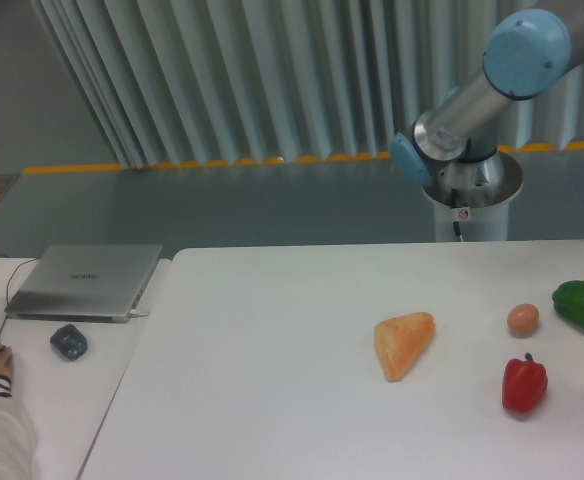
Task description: Place the yellow pepper on the table
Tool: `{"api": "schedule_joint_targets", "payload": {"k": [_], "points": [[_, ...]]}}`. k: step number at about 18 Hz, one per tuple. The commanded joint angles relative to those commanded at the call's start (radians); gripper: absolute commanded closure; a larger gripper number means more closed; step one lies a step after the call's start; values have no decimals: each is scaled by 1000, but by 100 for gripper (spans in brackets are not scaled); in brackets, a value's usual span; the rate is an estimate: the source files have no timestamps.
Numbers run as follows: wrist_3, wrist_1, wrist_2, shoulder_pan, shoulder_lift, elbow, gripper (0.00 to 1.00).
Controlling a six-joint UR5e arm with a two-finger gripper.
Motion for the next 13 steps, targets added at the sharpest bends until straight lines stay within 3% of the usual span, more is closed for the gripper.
{"api": "schedule_joint_targets", "payload": {"k": [5,9,13], "points": [[-17,0,2,-11,-12,3,0],[-126,-3,11,-64,-17,-29,0],[-141,-8,21,-92,21,-73,0]]}}
